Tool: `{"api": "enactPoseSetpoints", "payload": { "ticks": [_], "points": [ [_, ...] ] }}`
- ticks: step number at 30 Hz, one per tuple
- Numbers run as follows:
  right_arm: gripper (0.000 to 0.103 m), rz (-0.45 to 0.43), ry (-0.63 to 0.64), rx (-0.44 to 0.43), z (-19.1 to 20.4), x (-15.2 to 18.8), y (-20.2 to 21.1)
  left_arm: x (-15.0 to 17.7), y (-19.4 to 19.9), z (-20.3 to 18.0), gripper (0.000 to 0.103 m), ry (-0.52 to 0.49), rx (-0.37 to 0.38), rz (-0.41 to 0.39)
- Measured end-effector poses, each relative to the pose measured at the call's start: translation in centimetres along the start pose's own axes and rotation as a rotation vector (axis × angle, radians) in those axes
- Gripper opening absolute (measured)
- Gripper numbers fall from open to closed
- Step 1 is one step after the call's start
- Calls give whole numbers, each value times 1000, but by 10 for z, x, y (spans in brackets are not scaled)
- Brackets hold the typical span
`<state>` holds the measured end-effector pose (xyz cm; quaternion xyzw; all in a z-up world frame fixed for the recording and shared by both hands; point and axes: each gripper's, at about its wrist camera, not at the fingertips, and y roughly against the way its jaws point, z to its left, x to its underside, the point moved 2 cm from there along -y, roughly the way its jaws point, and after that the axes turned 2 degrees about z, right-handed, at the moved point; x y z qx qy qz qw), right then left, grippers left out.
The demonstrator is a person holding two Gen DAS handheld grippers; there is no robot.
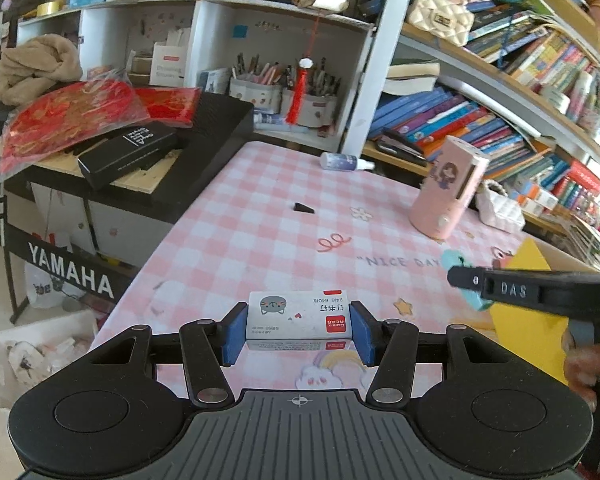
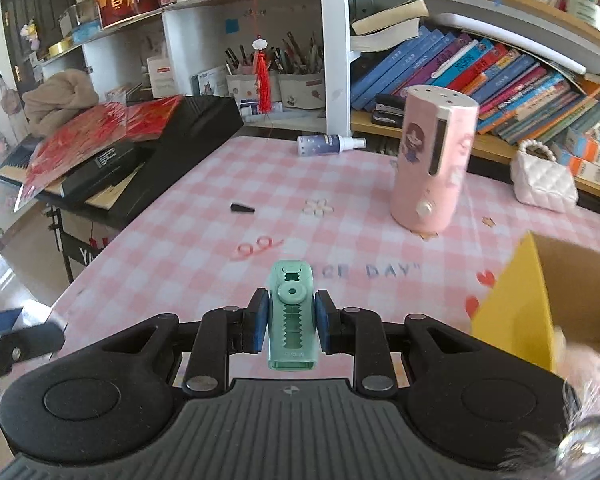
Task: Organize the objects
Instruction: 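Lift the card box and green toy and carry them over the yellow box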
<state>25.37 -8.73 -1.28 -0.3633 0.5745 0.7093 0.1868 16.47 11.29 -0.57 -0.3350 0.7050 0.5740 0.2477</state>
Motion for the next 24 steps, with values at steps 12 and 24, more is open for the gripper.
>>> {"api": "enactPoseSetpoints", "payload": {
  "ticks": [12,24],
  "points": [
    [23,-31,-35,49,22,51,55,30,38,-8,52,-63,55,-9],
    [23,-21,-98,89,44,112,113,76,85,-7,52,-112,113,26]
  ]
}}
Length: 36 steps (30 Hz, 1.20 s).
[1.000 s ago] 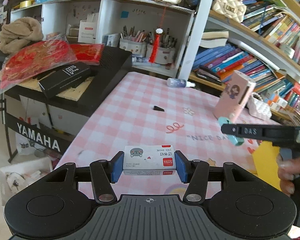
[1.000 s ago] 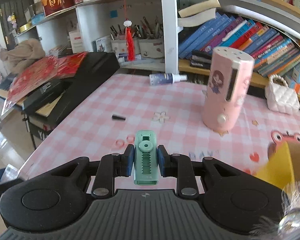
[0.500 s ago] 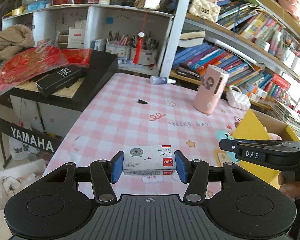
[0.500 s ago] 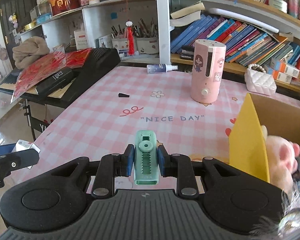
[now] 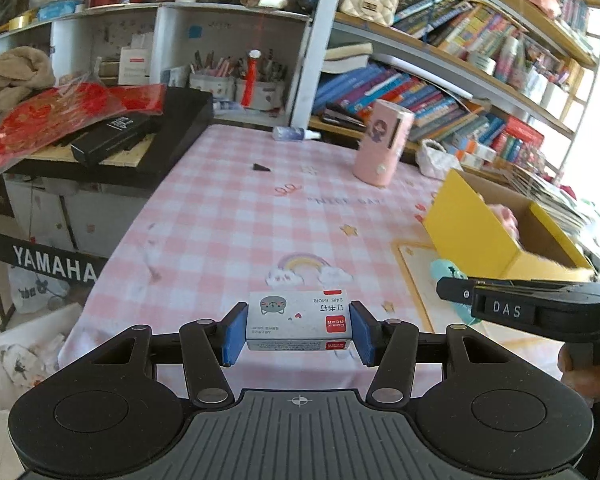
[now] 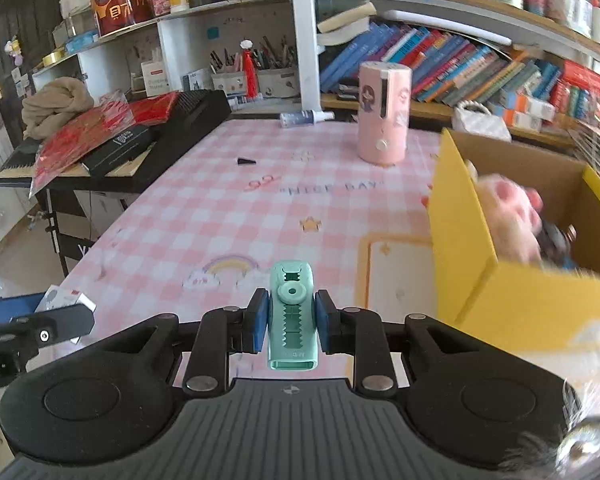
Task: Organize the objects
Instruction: 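Lift the card box and green toy and carry them over the yellow box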
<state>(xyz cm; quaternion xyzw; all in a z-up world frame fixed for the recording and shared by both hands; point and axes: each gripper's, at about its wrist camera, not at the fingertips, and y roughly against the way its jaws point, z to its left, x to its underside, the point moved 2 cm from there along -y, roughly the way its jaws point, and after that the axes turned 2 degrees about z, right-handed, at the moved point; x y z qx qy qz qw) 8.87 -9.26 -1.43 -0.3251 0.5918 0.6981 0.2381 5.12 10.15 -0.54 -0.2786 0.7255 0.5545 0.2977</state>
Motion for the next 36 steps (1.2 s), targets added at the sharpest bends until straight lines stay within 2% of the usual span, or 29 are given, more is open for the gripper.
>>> {"api": "enactPoseSetpoints", "payload": {
  "ticks": [7,13,27,36],
  "points": [
    [23,6,-62,45,-6,39,32,20,15,-17,52,-70,47,27],
    [23,20,-131,101,-19,62,55,31,20,-36,52,-127,115,45],
    [23,24,-232,220,-55,99,95,44,15,-85,52,-223,243,86],
    [23,15,-311,296,-90,114,117,47,2,-131,52,-304,323,114]
  ]
}}
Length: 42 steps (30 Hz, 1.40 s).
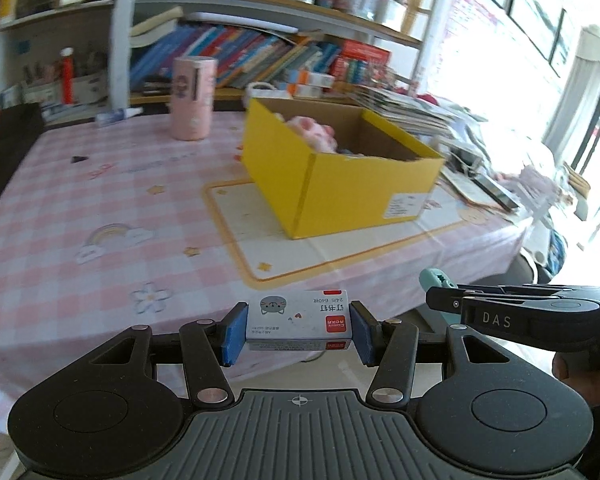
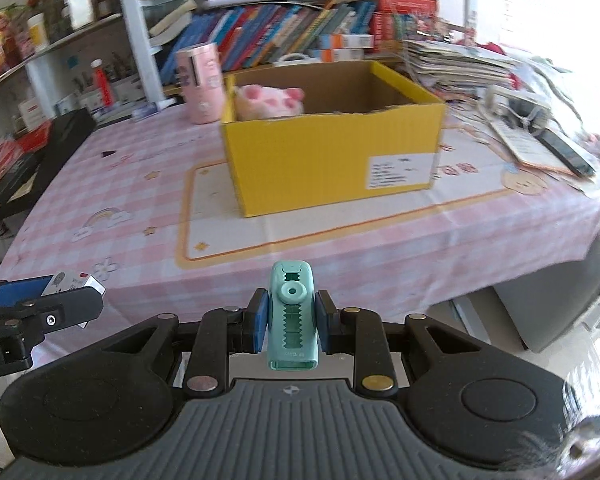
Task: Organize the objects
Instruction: 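Lift the card box and green toy and carry them over the yellow box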
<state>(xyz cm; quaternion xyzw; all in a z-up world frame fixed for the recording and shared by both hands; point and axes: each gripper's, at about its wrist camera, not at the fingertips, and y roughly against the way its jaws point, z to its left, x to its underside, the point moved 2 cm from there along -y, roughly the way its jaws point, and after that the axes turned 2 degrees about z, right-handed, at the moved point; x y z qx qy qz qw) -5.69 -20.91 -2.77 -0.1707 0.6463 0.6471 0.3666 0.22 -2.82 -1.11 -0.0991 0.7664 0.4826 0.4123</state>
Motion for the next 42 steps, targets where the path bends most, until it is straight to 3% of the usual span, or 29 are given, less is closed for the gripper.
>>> {"api": "enactPoseSetpoints", "payload": {
  "ticks": [7,23,31,37,42],
  "points": [
    [23,4,-51,36,-31,-4,-1,-11,-19,-22,52,-34,29,14],
    [23,10,-29,22,-72,-40,-24,-44,-53,-57,52,-55,27,-18],
    [23,-73,24,3,-88,-85,-33,-87,-57,-69,52,-23,50,-149],
    [23,-167,80,-57,-95,-133,-42,-133,-73,-79,52,-32,11,-233],
    [23,-211,133,-95,-100,-168,-61,-163,-96,-81,52,-18,-52,-250]
  ]
}}
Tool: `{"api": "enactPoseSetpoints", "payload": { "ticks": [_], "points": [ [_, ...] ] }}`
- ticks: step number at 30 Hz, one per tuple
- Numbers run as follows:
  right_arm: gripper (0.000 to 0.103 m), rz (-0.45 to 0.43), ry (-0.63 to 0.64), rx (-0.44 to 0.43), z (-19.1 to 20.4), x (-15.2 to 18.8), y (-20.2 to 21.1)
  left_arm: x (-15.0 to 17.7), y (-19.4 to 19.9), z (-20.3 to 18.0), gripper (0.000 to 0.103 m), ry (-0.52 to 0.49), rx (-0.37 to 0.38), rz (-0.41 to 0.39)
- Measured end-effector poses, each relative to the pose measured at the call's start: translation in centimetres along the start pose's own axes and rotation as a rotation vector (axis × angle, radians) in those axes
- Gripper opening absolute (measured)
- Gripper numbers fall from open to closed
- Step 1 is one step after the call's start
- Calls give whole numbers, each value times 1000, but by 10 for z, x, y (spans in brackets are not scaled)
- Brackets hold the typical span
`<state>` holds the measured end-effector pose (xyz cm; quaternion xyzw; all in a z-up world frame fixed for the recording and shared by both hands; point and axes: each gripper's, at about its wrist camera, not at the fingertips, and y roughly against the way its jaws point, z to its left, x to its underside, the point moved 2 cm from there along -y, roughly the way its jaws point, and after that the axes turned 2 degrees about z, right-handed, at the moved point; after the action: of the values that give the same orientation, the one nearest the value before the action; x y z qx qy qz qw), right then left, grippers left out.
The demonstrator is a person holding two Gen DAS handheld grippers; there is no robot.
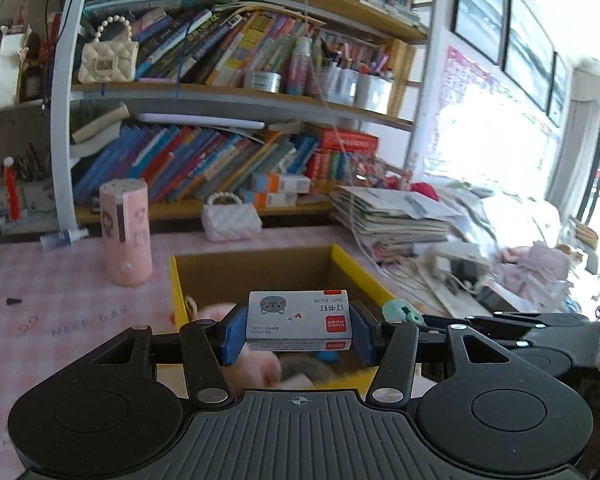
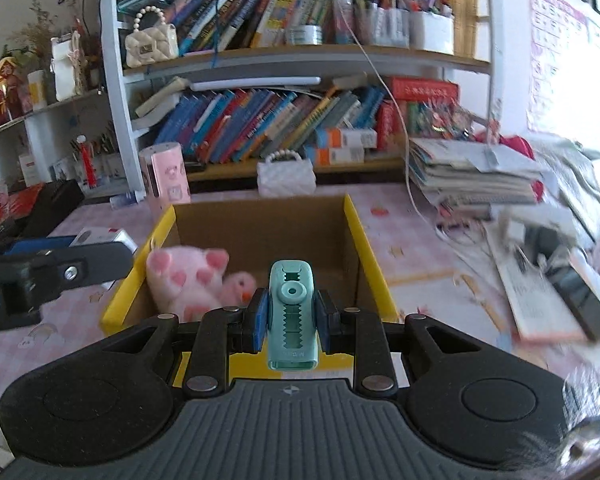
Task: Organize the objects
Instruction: 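Lift the card box and green toy and carry them over the yellow box, then lower the card box and green toy into the box and open both tools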
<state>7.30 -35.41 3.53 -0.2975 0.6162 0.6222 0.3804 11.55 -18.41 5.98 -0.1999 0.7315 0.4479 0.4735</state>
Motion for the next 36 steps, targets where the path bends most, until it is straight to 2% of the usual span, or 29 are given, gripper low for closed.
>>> {"api": "enactPoseSetpoints", "payload": {
  "ticks": [11,24,30,36],
  "points": [
    [23,23,175,-70,2,-15,-63,-13,-59,2,52,22,-116,56],
    [23,131,358,-119,5,-13,-121,-11,-115,3,52,-6,-168,155],
    [23,195,411,-158,6,-13,-139,-9,-133,4,52,-18,-178,200],
    [23,255,455,-192,9,-11,-152,-9,-140,0,52,-73,-190,212]
  ]
}}
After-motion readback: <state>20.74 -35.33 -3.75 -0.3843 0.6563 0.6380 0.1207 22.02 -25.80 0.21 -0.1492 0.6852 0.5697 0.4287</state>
